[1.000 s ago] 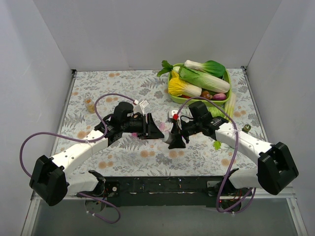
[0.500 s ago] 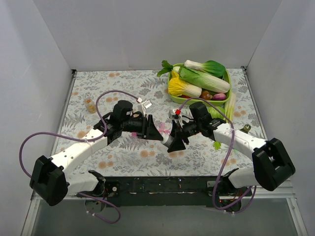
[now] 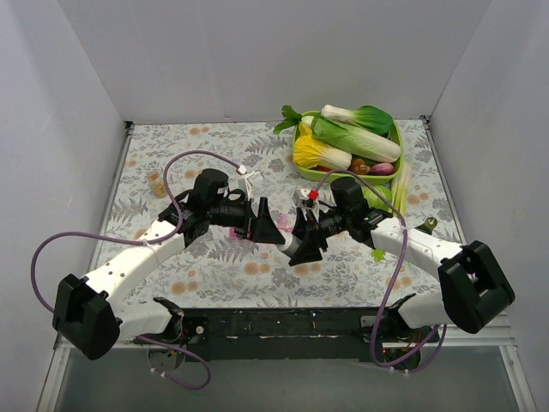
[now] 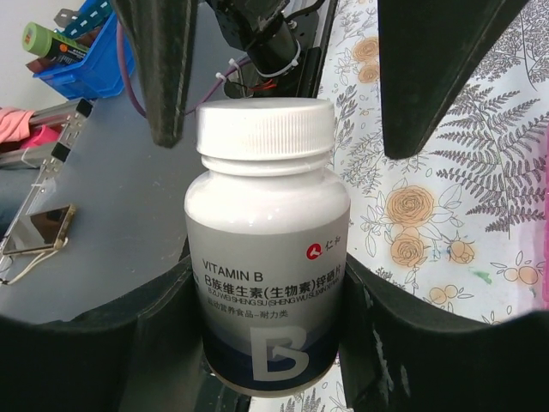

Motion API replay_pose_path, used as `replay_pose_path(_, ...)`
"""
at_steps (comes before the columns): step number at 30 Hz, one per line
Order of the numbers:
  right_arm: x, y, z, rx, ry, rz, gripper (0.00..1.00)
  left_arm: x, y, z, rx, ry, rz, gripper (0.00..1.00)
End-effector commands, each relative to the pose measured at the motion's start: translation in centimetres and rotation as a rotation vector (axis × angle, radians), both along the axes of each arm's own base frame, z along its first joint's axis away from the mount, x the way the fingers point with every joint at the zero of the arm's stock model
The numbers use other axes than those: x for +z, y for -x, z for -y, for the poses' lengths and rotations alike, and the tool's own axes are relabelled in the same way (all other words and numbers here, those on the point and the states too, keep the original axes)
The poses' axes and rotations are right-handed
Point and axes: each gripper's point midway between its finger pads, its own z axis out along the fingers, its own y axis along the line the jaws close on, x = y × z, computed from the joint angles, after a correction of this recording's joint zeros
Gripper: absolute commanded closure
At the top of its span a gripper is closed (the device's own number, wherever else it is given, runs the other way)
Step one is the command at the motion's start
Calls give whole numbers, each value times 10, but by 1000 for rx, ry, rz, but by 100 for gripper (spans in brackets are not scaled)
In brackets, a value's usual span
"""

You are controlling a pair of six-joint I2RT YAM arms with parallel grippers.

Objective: Sort the pills into containers

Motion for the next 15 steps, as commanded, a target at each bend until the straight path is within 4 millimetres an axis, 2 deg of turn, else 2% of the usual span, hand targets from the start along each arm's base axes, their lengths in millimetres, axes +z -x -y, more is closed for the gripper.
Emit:
replay_pose_path(1,25,-2,-4,38,-85,108,99,36,2,-5,3,56,93,4)
replay_pose_path(7,24,-4,-4,25,-73,127,99,59,19,-11,-20,113,120,3)
replay_pose_path(10,22,-9,-3,7,-56,164,99,63,19,-15,18,114,129,3)
replay_pose_path(13,18,-20,-2,-35,-14,247,99,61,2,-17,147,87,95,4)
replay_pose_path(15,18,-33,-1,-83,15,341,99,58,-13,-20,251,66,74,5)
